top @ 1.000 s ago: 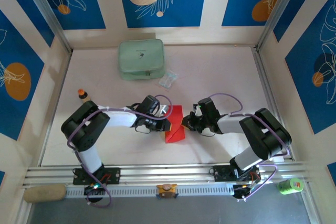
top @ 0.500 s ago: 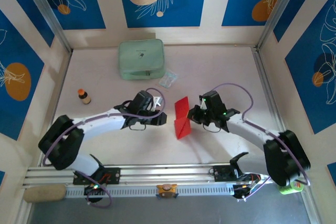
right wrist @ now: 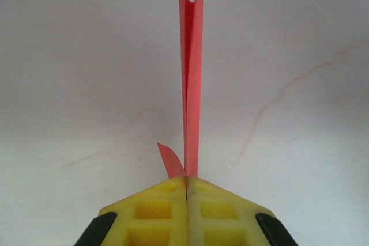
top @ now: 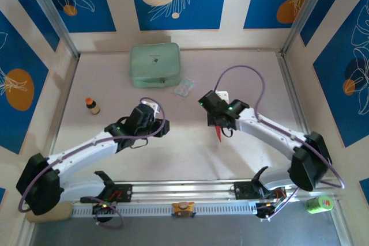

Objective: Fold a paper plane with a square sheet of paper (pick it up from the middle)
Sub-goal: Turn over the paper at the center of the table.

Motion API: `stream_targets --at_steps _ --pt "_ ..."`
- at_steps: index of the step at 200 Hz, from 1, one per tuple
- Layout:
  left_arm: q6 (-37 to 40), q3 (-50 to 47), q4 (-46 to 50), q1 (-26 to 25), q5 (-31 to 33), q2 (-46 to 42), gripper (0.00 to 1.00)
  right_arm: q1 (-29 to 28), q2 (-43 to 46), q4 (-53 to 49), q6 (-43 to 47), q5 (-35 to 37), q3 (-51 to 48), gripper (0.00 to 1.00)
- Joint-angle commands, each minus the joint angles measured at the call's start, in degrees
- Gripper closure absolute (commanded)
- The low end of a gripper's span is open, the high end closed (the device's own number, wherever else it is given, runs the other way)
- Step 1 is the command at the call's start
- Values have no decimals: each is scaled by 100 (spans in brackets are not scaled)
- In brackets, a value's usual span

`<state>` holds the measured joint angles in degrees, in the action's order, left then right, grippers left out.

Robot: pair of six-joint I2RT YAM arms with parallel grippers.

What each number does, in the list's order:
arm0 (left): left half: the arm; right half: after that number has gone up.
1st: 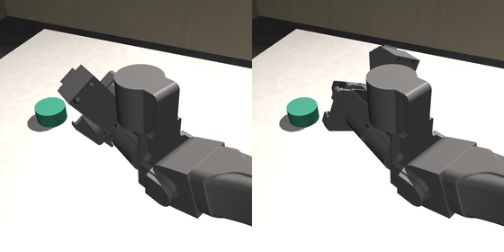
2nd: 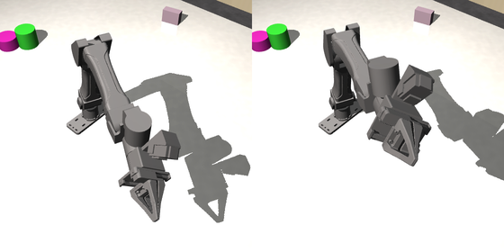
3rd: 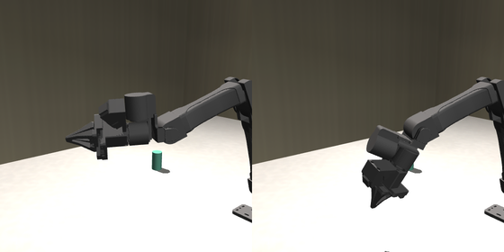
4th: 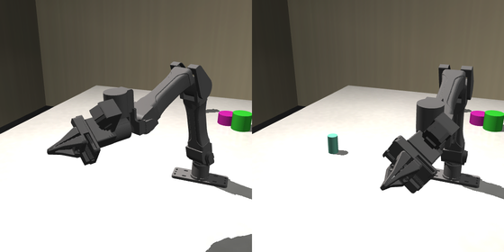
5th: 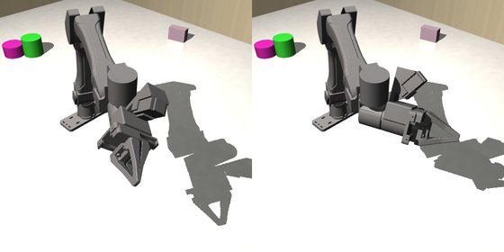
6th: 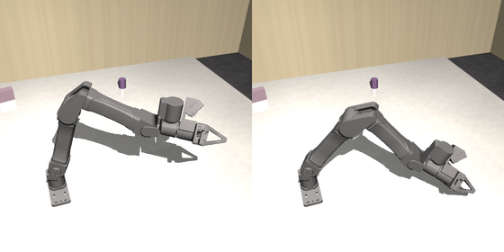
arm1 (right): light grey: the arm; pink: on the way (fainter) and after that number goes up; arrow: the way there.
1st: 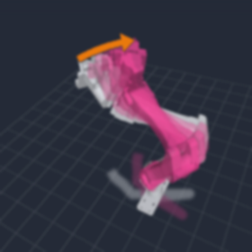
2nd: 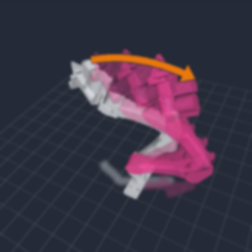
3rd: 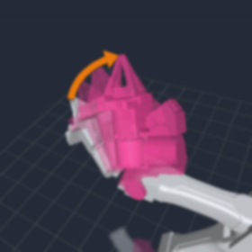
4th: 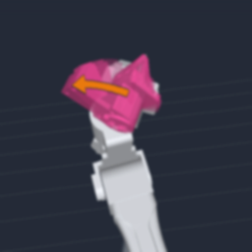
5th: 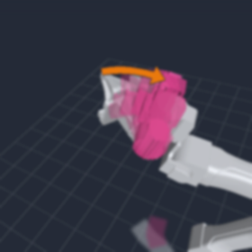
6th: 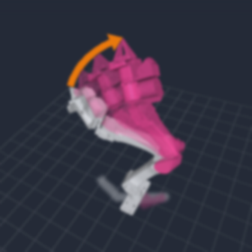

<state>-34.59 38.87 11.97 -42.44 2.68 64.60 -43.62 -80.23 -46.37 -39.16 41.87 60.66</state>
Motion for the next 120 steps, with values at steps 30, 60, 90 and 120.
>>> stream_targets --at_steps 30,60,90,120 --pt "-325 -300 545 60 1277 -879 48 -748 -1756 -804 72 962 1066 97" --pt "-432 -465 677 78 1690 -1350 45 -1136 -2587 -282 359 -175 1665 95" --pt "-436 -544 768 111 1713 -1512 43 -1155 -2669 636 450 -1748 1701 76" --pt "-414 -565 666 121 1509 -1365 43 -686 -1961 1836 212 -3401 921 58"
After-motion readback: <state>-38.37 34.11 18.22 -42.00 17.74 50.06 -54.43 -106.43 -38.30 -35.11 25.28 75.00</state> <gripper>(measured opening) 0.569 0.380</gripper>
